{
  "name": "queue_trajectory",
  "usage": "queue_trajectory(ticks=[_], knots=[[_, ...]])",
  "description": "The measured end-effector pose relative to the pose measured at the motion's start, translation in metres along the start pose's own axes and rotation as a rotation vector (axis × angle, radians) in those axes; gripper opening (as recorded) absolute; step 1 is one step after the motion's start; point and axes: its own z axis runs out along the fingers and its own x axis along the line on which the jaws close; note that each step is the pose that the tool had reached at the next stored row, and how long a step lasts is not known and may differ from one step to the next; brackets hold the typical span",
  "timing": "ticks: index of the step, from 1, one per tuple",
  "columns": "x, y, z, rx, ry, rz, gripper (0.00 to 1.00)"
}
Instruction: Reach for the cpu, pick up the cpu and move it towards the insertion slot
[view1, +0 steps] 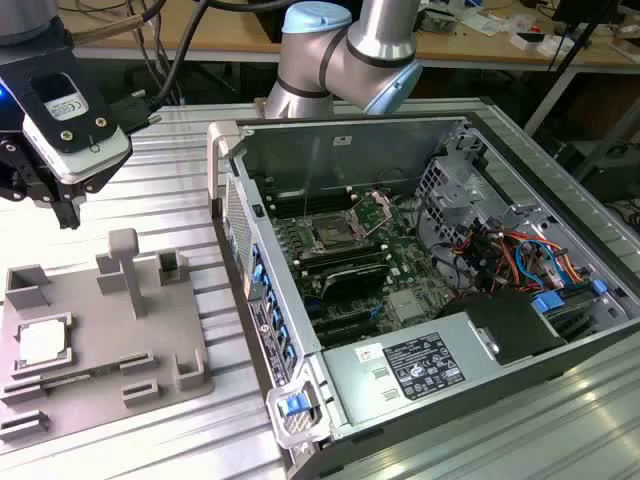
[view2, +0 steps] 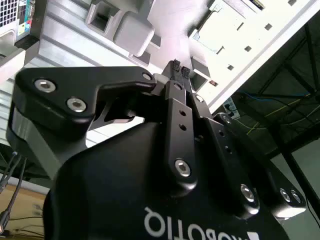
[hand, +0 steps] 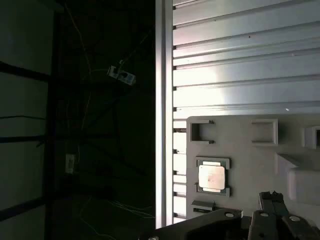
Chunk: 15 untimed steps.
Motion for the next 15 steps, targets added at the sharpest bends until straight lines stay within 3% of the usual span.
queue_trajectory(ticks=[15], knots=[[0.0033,0.0001,0.0,0.0,0.0,0.0,0.11]])
